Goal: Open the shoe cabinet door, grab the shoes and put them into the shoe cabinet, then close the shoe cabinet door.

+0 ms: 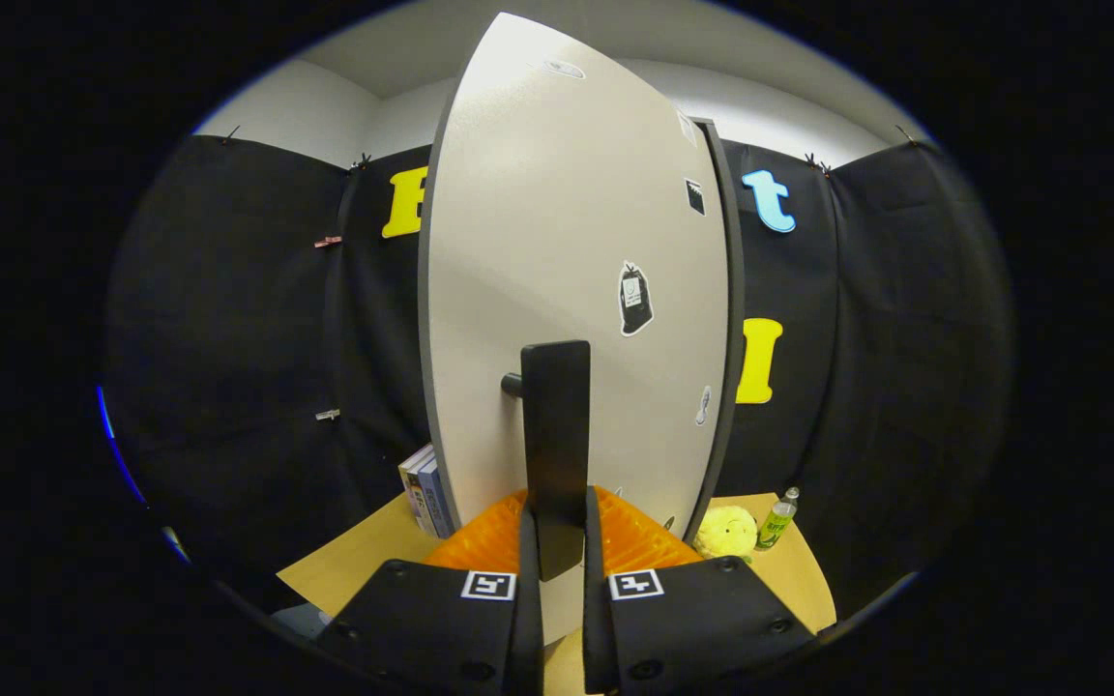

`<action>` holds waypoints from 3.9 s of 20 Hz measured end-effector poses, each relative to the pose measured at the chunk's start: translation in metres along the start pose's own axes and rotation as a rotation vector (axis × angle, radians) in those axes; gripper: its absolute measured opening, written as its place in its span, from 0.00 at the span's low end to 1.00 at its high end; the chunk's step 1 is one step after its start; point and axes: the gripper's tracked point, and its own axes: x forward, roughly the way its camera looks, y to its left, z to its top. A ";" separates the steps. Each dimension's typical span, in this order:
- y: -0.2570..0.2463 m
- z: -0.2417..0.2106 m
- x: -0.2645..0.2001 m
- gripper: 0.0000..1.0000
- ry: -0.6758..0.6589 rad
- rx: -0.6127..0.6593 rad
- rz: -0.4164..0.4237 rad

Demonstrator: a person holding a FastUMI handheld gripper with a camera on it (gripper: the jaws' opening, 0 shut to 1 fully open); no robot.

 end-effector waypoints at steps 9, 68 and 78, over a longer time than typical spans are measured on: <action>-0.055 -0.004 -0.035 0.20 0.018 -0.001 -0.050; 0.103 -0.408 0.091 0.36 0.651 0.247 -0.183; 0.089 -0.464 0.129 0.36 0.703 0.238 -0.192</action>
